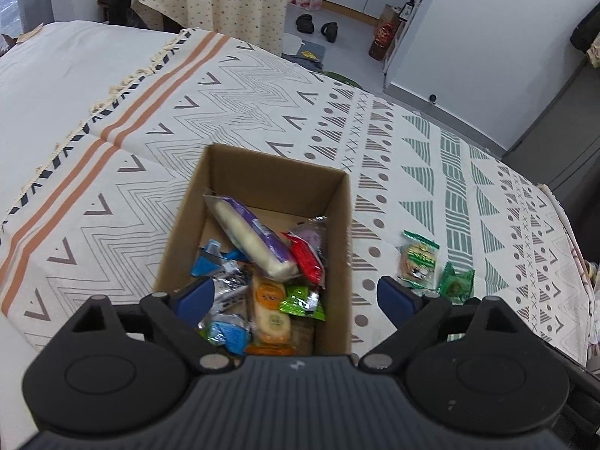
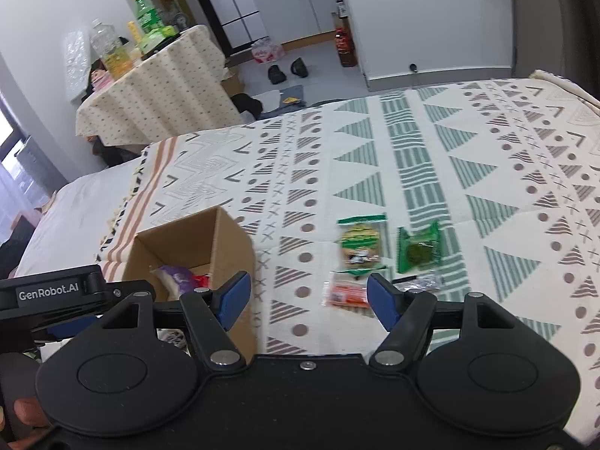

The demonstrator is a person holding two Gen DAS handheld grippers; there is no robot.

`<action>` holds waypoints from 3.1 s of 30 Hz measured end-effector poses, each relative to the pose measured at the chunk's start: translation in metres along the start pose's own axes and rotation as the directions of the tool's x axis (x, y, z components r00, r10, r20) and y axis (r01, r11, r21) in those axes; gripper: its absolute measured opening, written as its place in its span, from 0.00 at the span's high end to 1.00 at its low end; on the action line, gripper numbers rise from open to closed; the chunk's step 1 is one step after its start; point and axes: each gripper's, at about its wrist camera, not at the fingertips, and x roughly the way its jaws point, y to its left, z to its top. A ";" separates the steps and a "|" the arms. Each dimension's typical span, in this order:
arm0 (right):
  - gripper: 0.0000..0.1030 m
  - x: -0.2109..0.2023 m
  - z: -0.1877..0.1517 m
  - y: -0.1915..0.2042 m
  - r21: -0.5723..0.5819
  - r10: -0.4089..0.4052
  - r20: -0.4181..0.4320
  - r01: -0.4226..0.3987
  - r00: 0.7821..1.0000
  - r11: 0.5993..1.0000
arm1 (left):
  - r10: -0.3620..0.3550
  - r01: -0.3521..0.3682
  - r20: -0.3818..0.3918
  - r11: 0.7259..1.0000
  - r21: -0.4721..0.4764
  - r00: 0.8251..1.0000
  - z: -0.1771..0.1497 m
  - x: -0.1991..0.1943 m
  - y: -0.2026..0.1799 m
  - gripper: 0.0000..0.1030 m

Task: Organize snacks
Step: 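Move both tools back over the remaining green and orange packets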

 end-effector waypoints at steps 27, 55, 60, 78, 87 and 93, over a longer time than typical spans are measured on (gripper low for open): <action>0.34 0.005 0.000 -0.090 0.116 -0.038 -0.013 0.039 0.999 0.992 | -0.078 0.079 -0.015 0.990 0.116 0.997 -0.014 0.023 -0.087 0.10; 0.76 0.078 -0.010 -0.127 0.189 0.073 -0.194 -0.036 0.978 0.981 | -0.057 0.076 -0.204 0.993 0.088 0.977 -0.024 0.125 -0.122 0.32; 0.75 0.090 -0.010 -0.130 0.221 0.097 -0.214 -0.048 0.972 0.974 | -0.081 0.096 -0.256 0.994 0.047 0.963 -0.026 0.139 -0.121 0.46; 0.63 0.111 -0.002 -0.141 0.260 0.078 -0.229 -0.016 0.970 0.965 | -0.068 0.052 -0.285 0.997 -0.065 0.956 -0.025 0.173 -0.126 0.49; 0.53 0.120 0.002 -0.132 0.249 0.041 -0.226 0.016 0.973 0.968 | 0.004 -0.020 -0.248 0.998 -0.061 0.969 -0.022 0.177 -0.120 0.48; 0.54 0.122 0.001 -0.122 0.196 -0.004 -0.228 0.050 0.974 0.979 | 0.024 -0.036 -0.253 0.999 -0.041 0.967 -0.023 0.174 -0.115 0.49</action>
